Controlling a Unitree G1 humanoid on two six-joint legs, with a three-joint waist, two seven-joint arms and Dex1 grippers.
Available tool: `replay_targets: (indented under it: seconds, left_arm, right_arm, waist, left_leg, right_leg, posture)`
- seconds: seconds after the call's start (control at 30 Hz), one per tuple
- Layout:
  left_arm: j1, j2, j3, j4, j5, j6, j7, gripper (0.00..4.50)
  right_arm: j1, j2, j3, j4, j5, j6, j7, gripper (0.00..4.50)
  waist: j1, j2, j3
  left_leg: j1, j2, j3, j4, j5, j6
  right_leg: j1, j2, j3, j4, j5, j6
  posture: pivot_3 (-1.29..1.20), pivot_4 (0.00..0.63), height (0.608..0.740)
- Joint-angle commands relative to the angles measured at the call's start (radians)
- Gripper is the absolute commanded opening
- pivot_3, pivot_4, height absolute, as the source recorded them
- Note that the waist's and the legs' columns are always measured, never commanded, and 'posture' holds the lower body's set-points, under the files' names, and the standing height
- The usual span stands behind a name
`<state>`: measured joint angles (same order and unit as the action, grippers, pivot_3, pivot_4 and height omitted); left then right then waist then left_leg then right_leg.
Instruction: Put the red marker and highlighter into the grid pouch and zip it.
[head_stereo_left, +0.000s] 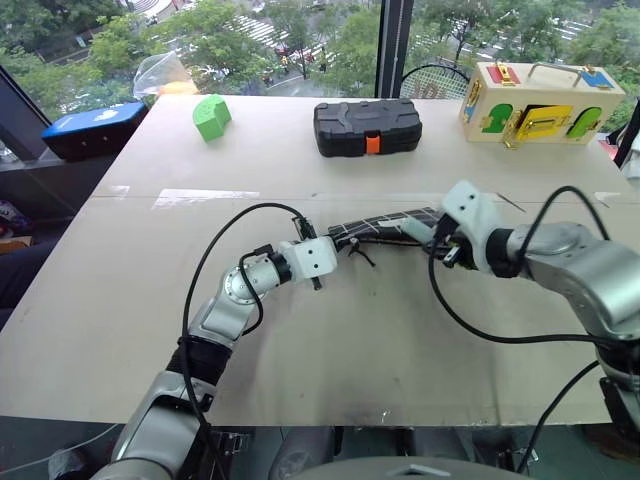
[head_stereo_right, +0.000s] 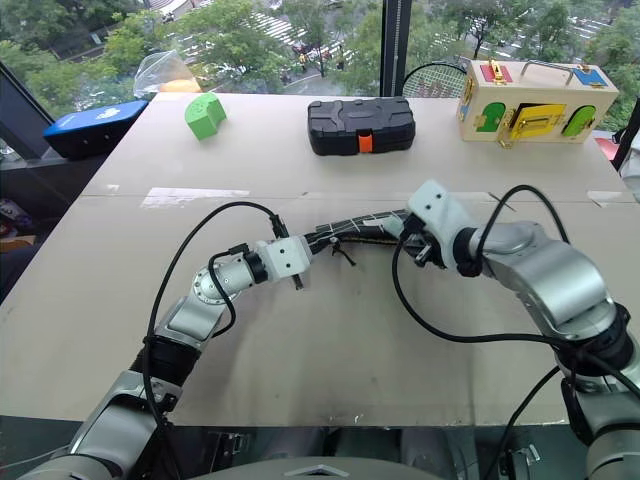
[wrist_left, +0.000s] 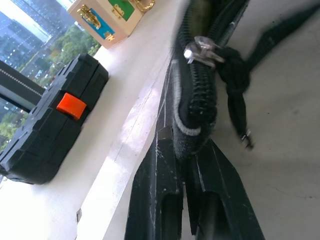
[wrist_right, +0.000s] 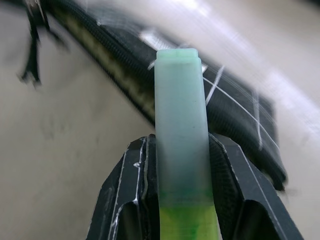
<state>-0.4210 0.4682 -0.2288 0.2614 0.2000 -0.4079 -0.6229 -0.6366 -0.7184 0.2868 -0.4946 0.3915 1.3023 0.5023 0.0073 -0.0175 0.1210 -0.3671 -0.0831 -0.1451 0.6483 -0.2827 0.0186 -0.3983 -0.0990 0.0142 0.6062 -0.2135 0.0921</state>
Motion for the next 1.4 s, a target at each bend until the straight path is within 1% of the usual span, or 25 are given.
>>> replay_targets:
  seconds: [0.03,0.13,0.17,0.3,0.43,0.53,0.7,0.83,0.97,1.13,1.2,1.27,1.3,1.33,1.37,1.4]
  left_arm:
    - [0.015,-0.007,0.003,-0.100,-0.028,-0.002,-0.003,0.00]
    - [0.039,-0.017,0.014,-0.123,-0.043,0.045,0.000,0.00]
    - [0.042,-0.020,0.022,-0.126,-0.051,0.069,0.002,0.00]
    - [0.044,-0.024,0.043,-0.132,-0.070,0.125,0.009,0.00]
    - [0.046,-0.018,0.041,-0.139,-0.067,0.128,0.003,0.00]
    - [0.044,-0.019,0.041,-0.139,-0.066,0.130,0.003,0.00]
    - [0.038,-0.020,0.037,-0.136,-0.069,0.128,-0.004,0.00]
    - [0.040,-0.018,0.030,-0.210,-0.072,0.172,-0.024,0.00]
    - [0.049,-0.014,0.015,-0.244,-0.062,0.173,-0.043,0.00]
    - [0.054,-0.012,-0.007,-0.269,-0.047,0.153,-0.057,0.00]
    - [0.054,-0.011,-0.012,-0.270,-0.045,0.149,-0.054,0.00]
    - [0.057,-0.011,-0.015,-0.271,-0.043,0.148,-0.050,0.00]
    - [0.059,-0.011,-0.015,-0.271,-0.042,0.150,-0.047,0.00]
    - [0.063,-0.012,-0.013,-0.271,-0.042,0.154,-0.043,0.00]
    - [0.067,-0.013,-0.010,-0.272,-0.042,0.159,-0.040,0.00]
    - [0.071,-0.014,-0.005,-0.271,-0.045,0.168,-0.036,0.00]
  right_arm:
    - [-0.056,-0.033,0.063,0.030,-0.046,-0.085,0.044,0.75]
    - [-0.081,-0.064,0.101,0.042,-0.076,-0.140,0.082,0.75]
    - [-0.087,-0.071,0.094,0.036,-0.075,-0.154,0.096,0.75]
    - [-0.081,-0.110,0.024,-0.011,-0.050,-0.174,0.147,0.75]
    - [-0.032,-0.175,-0.089,-0.096,0.015,-0.114,0.195,0.75]
    - [0.012,-0.225,-0.123,-0.147,0.039,-0.084,0.214,0.75]
    - [0.064,-0.251,-0.109,-0.171,0.030,-0.073,0.197,0.75]
    - [0.071,-0.264,-0.059,-0.144,-0.015,-0.098,0.175,0.75]
    - [0.032,-0.230,-0.020,-0.087,-0.040,-0.118,0.170,0.75]
    - [-0.071,-0.161,0.071,0.012,-0.081,-0.150,0.184,0.75]
    - [-0.116,-0.098,0.087,0.077,-0.091,-0.151,0.172,0.75]
    - [-0.141,-0.059,0.098,0.130,-0.088,-0.191,0.204,0.75]
    - [-0.145,-0.030,0.079,0.153,-0.071,-0.191,0.212,1.80]
    - [-0.148,-0.029,0.087,0.168,-0.075,-0.203,0.226,2.25]
    - [-0.148,-0.032,0.096,0.179,-0.088,-0.215,0.230,2.79]
    - [-0.146,-0.031,0.089,0.187,-0.090,-0.213,0.229,3.15]
  waist:
    - [0.001,0.000,0.000]
    - [0.003,0.000,0.000]
    - [0.004,0.000,0.000]
    - [0.006,0.000,0.000]
    - [0.008,0.000,0.000]
    - [0.008,0.000,0.000]
    - [0.007,0.000,0.000]
    - [0.007,0.000,0.000]
    - [0.007,0.000,0.000]
    - [0.004,0.000,0.000]
    - [0.004,0.000,0.000]
    - [0.005,0.000,0.000]
    - [0.007,0.000,0.000]
    - [0.008,0.000,0.000]
    - [0.010,0.000,0.000]
    - [0.011,0.000,0.000]
  left_leg:
    - [0.000,0.000,0.001,0.000,0.000,0.000]
    - [0.000,0.000,0.001,0.000,0.000,0.000]
    - [0.000,0.000,0.001,0.000,0.000,0.000]
    - [0.000,-0.001,0.000,0.001,0.000,0.000]
    - [-0.001,-0.001,0.000,0.000,0.000,0.000]
    - [-0.001,0.000,0.000,0.001,0.000,0.000]
    - [-0.001,0.000,0.001,0.001,0.000,0.000]
    - [-0.001,0.000,0.001,0.001,0.000,0.001]
    - [-0.001,0.000,0.001,0.001,0.000,0.000]
    - [-0.001,0.000,0.002,0.001,0.000,0.000]
    - [-0.001,0.000,0.001,0.001,0.000,0.000]
    - [-0.001,0.000,0.001,0.001,0.000,0.000]
    - [-0.001,0.000,0.001,0.001,0.000,0.000]
    - [-0.001,0.000,0.001,0.001,0.000,0.000]
    - [-0.001,0.000,0.000,0.001,0.000,0.000]
    - [-0.002,0.000,0.000,0.001,0.000,0.000]
  right_leg:
    - [-0.001,-0.001,0.000,0.000,0.000,0.000]
    - [-0.003,-0.002,0.000,0.001,0.000,0.000]
    - [-0.003,-0.002,0.000,0.001,0.000,0.000]
    - [-0.003,-0.001,-0.001,0.001,0.000,0.000]
    - [-0.003,-0.002,-0.001,0.001,0.000,0.000]
    - [-0.003,-0.002,-0.002,0.000,0.000,0.000]
    - [-0.002,-0.002,-0.001,0.001,0.000,0.000]
    - [-0.002,-0.002,-0.001,0.001,0.000,0.000]
    - [-0.002,-0.002,-0.001,0.001,0.000,0.000]
    - [-0.002,-0.002,0.000,0.001,0.000,0.000]
    - [-0.003,-0.002,-0.001,0.001,0.000,0.000]
    - [-0.003,-0.001,-0.001,0.001,0.000,0.000]
    - [-0.003,-0.002,-0.001,0.001,0.000,0.000]
    - [-0.003,-0.002,-0.001,0.001,0.000,0.000]
    - [-0.003,-0.002,-0.001,0.001,0.000,0.000]
    - [-0.003,-0.002,-0.001,0.001,0.000,0.000]
  posture:
    - [0.00,0.150,0.740]
    - [0.00,0.150,0.740]
    - [0.00,0.150,0.740]
    - [0.00,0.150,0.740]
    - [0.00,0.150,0.740]
    - [0.00,0.150,0.740]
    - [0.00,0.150,0.740]
    - [0.00,0.150,0.740]
    - [0.00,0.150,0.740]
    - [0.00,0.150,0.740]
    - [0.00,0.150,0.740]
    - [0.00,0.150,0.740]
    - [0.00,0.150,0.740]
    - [0.00,0.150,0.740]
    - [0.00,0.150,0.740]
    - [0.00,0.150,0.740]
